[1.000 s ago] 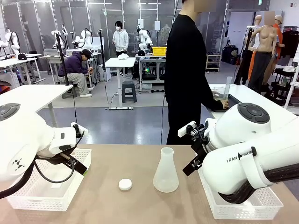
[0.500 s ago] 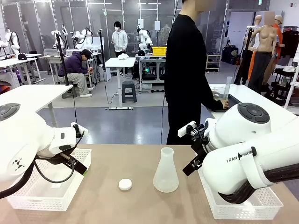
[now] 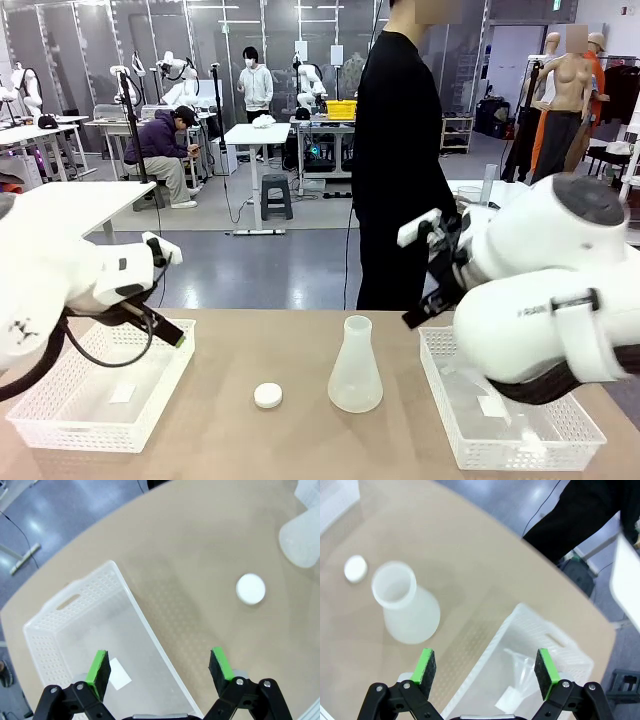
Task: Prepare the solutions needed for the experiment.
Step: Pick up the Plastic Funnel and insert it into the Big flask.
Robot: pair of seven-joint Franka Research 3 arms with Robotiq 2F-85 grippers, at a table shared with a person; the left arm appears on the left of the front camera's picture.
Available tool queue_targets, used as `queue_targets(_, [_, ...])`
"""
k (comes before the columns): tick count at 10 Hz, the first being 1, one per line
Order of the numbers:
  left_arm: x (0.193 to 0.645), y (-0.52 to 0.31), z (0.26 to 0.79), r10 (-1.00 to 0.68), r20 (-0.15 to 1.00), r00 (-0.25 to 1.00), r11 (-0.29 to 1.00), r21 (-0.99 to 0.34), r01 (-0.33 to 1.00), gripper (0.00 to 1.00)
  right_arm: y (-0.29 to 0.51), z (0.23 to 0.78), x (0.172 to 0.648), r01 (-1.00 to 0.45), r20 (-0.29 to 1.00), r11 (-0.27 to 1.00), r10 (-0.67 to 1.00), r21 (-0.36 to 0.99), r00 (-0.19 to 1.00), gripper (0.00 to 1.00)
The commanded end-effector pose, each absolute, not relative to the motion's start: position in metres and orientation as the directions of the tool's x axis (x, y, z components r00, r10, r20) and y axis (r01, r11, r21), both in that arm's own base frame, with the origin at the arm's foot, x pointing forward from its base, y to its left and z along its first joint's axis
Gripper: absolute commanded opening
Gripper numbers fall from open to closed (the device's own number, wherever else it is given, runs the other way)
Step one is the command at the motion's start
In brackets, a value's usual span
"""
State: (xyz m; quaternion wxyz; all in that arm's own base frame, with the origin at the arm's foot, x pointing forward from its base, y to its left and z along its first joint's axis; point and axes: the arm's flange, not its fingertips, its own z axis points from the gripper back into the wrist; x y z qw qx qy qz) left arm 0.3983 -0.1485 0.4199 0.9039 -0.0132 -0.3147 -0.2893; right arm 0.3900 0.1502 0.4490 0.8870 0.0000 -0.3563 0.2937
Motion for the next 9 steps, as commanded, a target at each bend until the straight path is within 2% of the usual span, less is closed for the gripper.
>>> queue_targets(1, [0.376,-0.144,0.458,-0.527,0.606,0.596,0.813,0.154,0.562,1.0,0.158,0.492,0.366,-0.475,0.686,0.844,0.5,-0.25,0.528,1.0])
queue_targets(2, [0.368,-0.145,0.477,-0.501,0.649,0.572,0.806,0.109,0.582,1.0,0.158,0.508,0.361,-0.454,0.705,0.85,0.494,-0.268,0.509,1.0])
queue_targets(4, [0.364,-0.141,0.5,-0.501,0.667,0.552,0.807,0.129,0.576,1.0,0.156,0.527,0.356,-0.44,0.725,0.853,0.489,-0.28,0.486,1.0])
queue_targets(5, [0.371,-0.141,0.501,-0.473,0.659,0.585,0.825,0.1,0.556,1.0,0.159,0.53,0.358,-0.359,0.707,0.89,0.446,-0.283,0.549,1.0])
queue_targets(6, [0.364,-0.153,0.498,-0.485,0.679,0.551,0.823,0.141,0.551,1.0,0.151,0.532,0.356,-0.462,0.73,0.84,0.503,-0.285,0.463,1.0])
queue_targets(9, [0.364,-0.153,0.498,-0.485,0.679,0.551,0.823,0.141,0.551,1.0,0.151,0.532,0.356,-0.462,0.73,0.84,0.503,-0.285,0.463,1.0])
